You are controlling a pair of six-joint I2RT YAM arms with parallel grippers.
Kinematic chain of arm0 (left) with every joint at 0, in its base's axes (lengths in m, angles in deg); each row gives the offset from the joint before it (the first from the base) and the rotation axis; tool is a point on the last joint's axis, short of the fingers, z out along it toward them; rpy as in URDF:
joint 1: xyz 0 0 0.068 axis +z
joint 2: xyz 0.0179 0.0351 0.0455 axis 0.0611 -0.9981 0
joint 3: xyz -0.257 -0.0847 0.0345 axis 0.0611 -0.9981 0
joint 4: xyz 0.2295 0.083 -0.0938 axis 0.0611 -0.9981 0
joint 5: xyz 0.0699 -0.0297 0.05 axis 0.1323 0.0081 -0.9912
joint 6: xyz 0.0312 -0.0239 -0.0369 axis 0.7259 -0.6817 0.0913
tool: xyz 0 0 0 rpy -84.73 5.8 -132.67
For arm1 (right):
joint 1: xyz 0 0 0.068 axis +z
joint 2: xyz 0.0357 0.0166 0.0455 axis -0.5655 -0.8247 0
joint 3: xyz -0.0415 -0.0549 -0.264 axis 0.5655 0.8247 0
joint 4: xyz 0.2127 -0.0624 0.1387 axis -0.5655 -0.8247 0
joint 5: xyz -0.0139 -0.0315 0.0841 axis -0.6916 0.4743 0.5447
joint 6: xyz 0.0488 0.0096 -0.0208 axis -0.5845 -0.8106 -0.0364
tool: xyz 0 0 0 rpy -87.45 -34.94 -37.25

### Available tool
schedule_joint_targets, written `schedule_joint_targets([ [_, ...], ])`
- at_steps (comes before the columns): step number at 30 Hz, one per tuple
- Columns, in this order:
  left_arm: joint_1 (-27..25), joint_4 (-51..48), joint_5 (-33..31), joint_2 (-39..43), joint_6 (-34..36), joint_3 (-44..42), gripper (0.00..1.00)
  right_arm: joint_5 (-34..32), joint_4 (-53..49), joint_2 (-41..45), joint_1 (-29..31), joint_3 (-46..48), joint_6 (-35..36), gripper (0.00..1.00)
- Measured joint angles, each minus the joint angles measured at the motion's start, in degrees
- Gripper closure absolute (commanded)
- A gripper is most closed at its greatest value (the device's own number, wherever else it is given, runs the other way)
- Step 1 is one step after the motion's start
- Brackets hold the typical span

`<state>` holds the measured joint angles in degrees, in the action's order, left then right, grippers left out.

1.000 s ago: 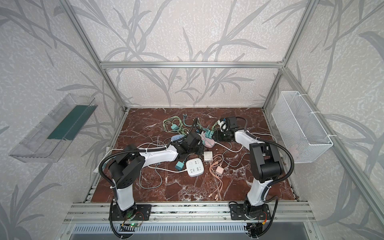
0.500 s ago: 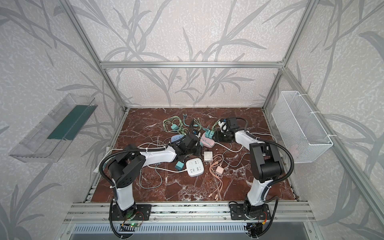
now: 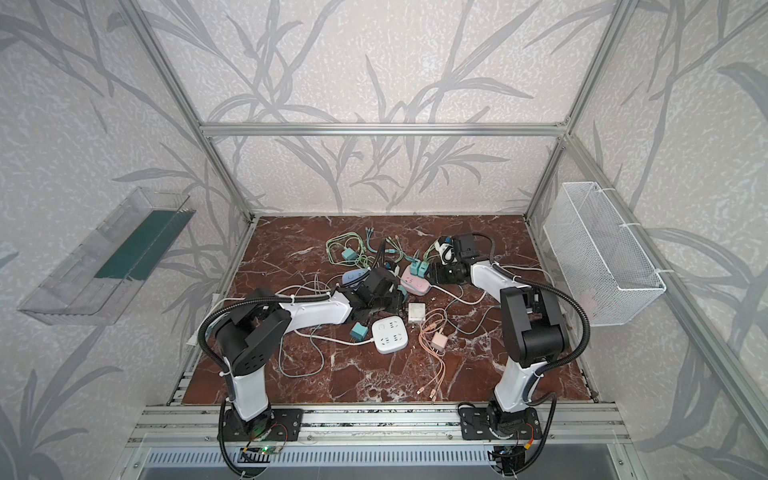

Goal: Pull the plug off the socket

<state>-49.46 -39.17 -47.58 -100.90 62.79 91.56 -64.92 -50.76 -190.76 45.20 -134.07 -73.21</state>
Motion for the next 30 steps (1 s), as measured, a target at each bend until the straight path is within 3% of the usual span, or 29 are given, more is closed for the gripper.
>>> schedule_joint_targets([
  [8, 0.0, -2.2, -1.6, 3.0, -1.2, -0.5, 0.39, -1.3, 0.3, 1.9, 0.1, 0.3, 13.4, 0.35],
  [16, 0.2, -4.9, -5.3, 6.5, 0.2, 0.4, 0.33, -1.5, 0.2, 1.9, 0.4, 0.5, 25.3, 0.34],
  [30, 6.6, -8.6, 1.7, -0.9, 6.4, 14.3, 0.39, 2.7, -0.7, -3.5, 0.6, -4.2, 34.9, 0.34],
])
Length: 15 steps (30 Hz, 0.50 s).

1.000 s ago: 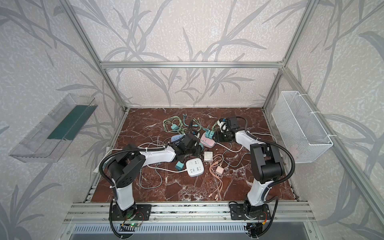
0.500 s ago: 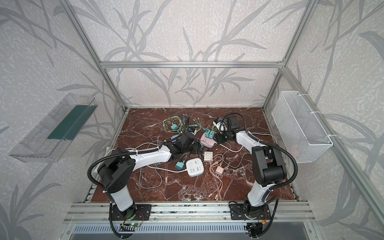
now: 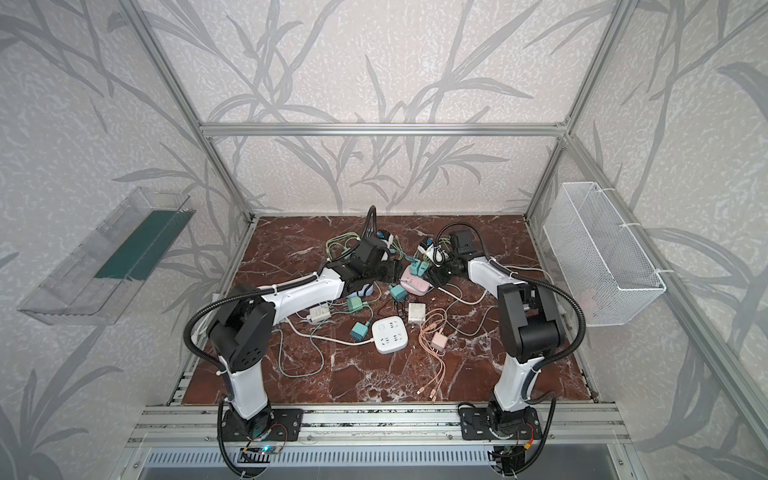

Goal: Pull the plug off the socket

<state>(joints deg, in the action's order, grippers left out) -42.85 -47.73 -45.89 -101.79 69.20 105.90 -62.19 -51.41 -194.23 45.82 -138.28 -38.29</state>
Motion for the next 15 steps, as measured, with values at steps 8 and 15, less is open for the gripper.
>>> schedule_joint_targets([
  [8, 0.0, -4.5, 4.3, -6.5, 4.0, 4.7, 0.42, 2.1, -2.3, -4.0, 0.1, -4.8, 2.0, 0.36],
  [15, 0.0, -6.0, 6.6, -8.8, 4.8, 6.9, 0.42, 2.1, -4.1, -5.8, 0.4, -6.1, 3.7, 0.40],
])
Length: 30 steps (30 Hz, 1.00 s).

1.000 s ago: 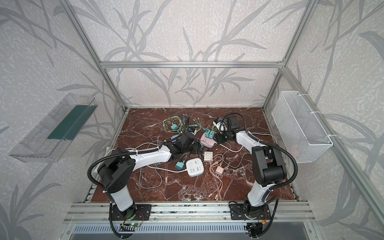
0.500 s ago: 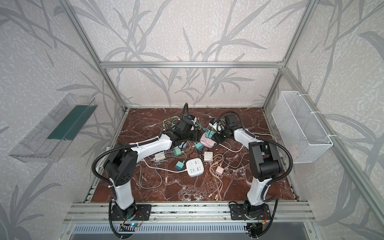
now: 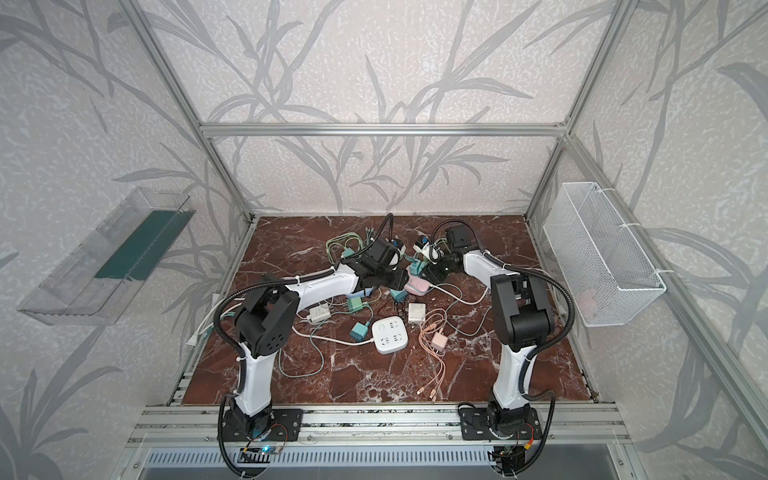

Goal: Pull the plug off the socket

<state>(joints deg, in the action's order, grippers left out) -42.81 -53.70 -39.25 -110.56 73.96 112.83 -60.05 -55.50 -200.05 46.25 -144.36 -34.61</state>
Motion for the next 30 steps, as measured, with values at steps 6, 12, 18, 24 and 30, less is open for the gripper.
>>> schedule_joint_targets([
  [6, 0.1, -1.5, 0.4, -2.0, 0.3, 2.5, 0.43, -0.7, -0.6, -1.5, 0.6, -0.5, 0.8, 0.42],
  [12, 0.4, -2.7, 0.5, -4.1, 0.3, 4.3, 0.44, -2.0, -0.7, -1.8, 1.5, -1.8, 0.9, 0.44],
  [18, 0.5, -3.8, 0.5, -5.5, 0.3, 4.6, 0.44, -2.5, -0.7, -2.8, 1.7, -2.8, 1.3, 0.48],
  [24, 0.5, -5.4, 0.8, -5.9, 0.3, 6.3, 0.45, -3.1, -1.5, -3.7, 1.6, -3.2, 2.5, 0.51],
  [30, 0.7, -7.0, 0.9, -6.6, 0.1, 7.5, 0.45, -3.5, -1.7, -3.8, 1.6, -3.3, 3.3, 0.60],
])
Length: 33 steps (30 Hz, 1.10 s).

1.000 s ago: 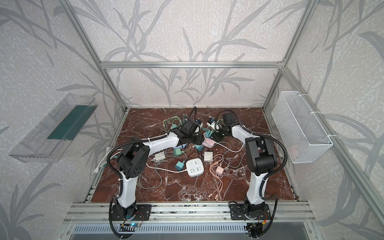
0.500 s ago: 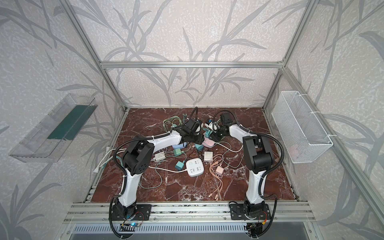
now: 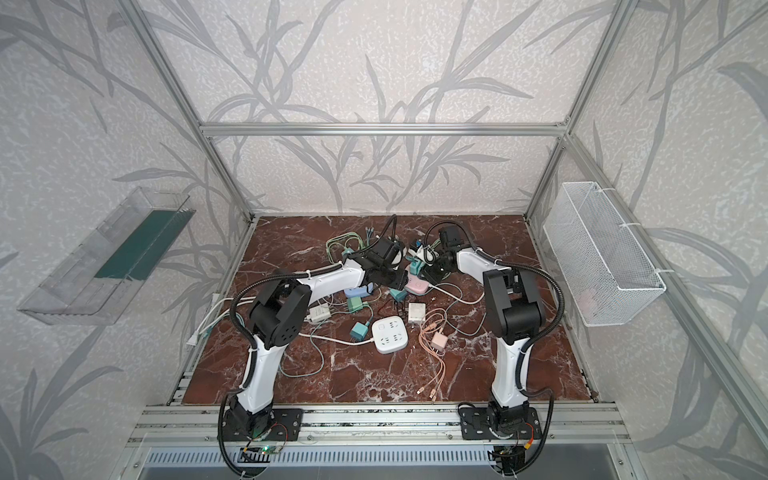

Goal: Pull the plug off the socket

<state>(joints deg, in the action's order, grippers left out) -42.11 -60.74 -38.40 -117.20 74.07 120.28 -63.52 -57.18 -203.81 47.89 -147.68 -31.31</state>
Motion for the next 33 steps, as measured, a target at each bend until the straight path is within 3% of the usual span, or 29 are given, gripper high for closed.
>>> schedule_joint_targets([
  [12, 0.0, -2.0, 0.0, -1.2, -1.4, 2.4, 0.46, 0.0, 0.1, 0.0, 0.0, 0.0, -0.9, 0.72],
  [33, 0.0, -6.4, -0.1, -4.9, -4.3, 8.8, 0.49, 0.0, 1.6, 0.7, 0.0, 0.9, -6.7, 0.79],
])
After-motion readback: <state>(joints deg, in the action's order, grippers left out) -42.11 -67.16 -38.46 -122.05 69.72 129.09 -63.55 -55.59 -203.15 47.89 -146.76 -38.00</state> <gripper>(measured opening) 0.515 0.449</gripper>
